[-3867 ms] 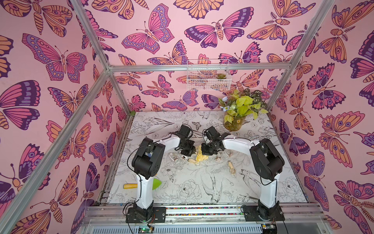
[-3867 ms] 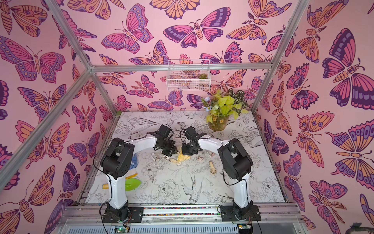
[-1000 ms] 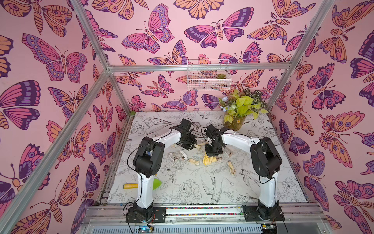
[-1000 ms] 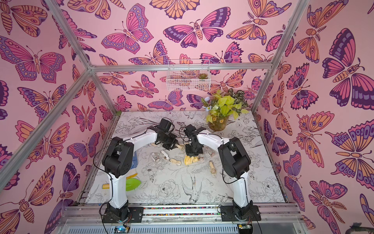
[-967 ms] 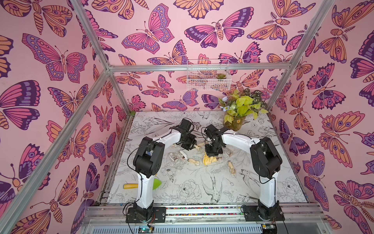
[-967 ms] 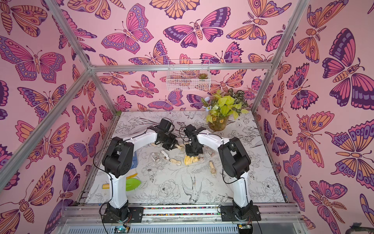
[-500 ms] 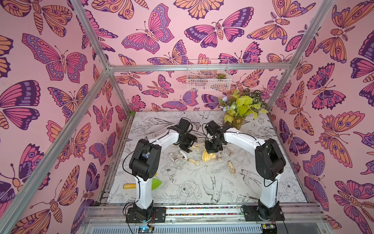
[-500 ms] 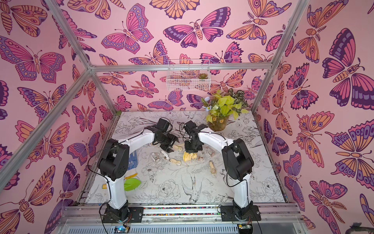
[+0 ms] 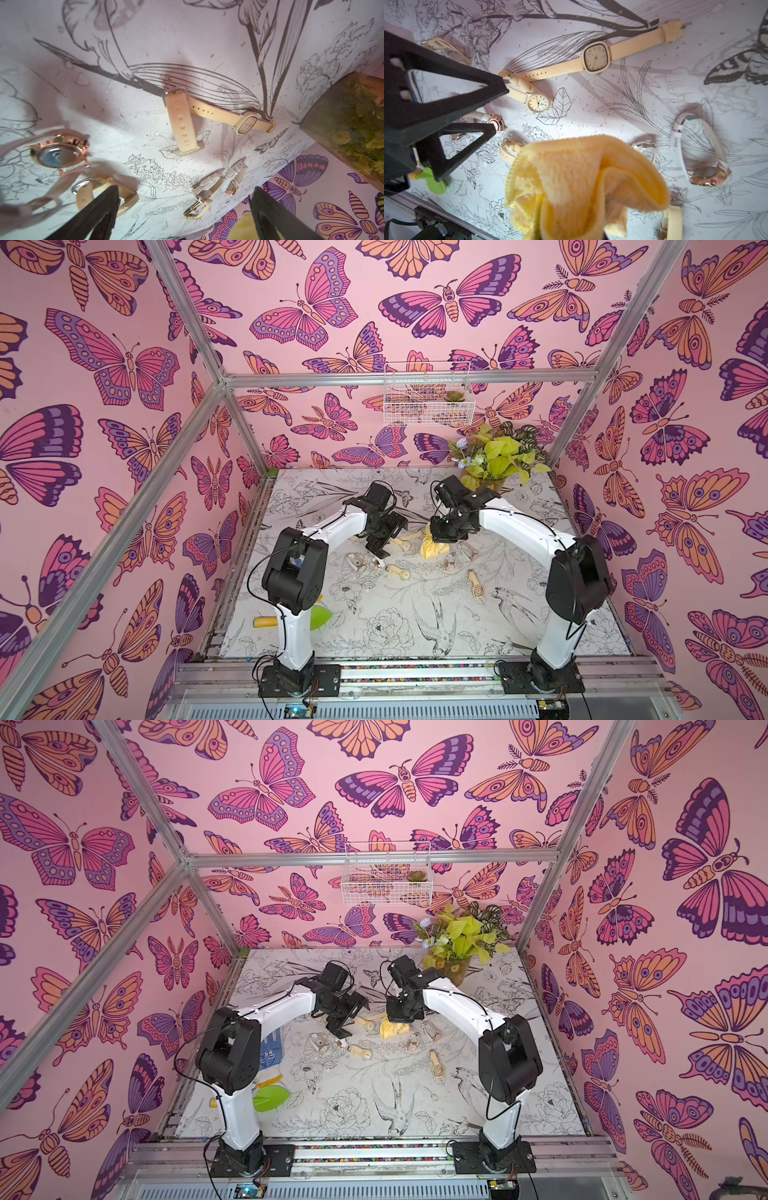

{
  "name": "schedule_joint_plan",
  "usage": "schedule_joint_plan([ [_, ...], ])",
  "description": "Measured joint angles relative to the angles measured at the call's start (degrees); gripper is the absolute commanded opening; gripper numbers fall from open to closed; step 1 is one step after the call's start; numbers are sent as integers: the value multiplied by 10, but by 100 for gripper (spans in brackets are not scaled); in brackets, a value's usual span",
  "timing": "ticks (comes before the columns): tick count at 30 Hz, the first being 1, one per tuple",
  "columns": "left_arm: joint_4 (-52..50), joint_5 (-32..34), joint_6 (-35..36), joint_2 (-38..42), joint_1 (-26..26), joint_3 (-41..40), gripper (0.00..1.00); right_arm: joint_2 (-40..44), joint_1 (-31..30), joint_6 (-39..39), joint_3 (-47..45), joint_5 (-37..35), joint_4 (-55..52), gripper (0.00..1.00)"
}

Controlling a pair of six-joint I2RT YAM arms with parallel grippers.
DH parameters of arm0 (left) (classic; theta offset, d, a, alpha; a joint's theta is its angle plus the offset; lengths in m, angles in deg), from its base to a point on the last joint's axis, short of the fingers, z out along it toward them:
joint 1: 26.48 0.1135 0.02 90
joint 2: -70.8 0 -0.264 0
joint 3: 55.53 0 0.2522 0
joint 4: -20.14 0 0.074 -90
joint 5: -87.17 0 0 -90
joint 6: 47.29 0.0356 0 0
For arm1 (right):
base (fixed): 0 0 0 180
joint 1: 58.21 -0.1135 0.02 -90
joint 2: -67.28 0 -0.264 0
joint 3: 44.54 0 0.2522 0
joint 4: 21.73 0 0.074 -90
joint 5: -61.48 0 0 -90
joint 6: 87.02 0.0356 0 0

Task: Wipe the watch dial
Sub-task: Place the watch at the center of the board.

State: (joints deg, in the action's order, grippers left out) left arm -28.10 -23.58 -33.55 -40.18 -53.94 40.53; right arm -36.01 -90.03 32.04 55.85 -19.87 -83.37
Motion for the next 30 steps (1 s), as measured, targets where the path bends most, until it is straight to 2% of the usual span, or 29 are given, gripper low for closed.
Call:
schedule_joint_plan([
  [6, -48, 39, 37, 0, -40, 49, 100, 49, 21, 3, -53, -5, 0, 0],
  [12, -94, 71, 76, -10, -88, 147, 100, 106, 53, 7, -107, -13, 1, 0],
  [18, -134, 77, 99, -66, -108, 224, 100, 163, 83, 9, -153, -20, 3, 0],
  [30, -207, 83, 117, -169, -145, 339, 89, 257, 139, 23, -254, -27, 8, 0],
])
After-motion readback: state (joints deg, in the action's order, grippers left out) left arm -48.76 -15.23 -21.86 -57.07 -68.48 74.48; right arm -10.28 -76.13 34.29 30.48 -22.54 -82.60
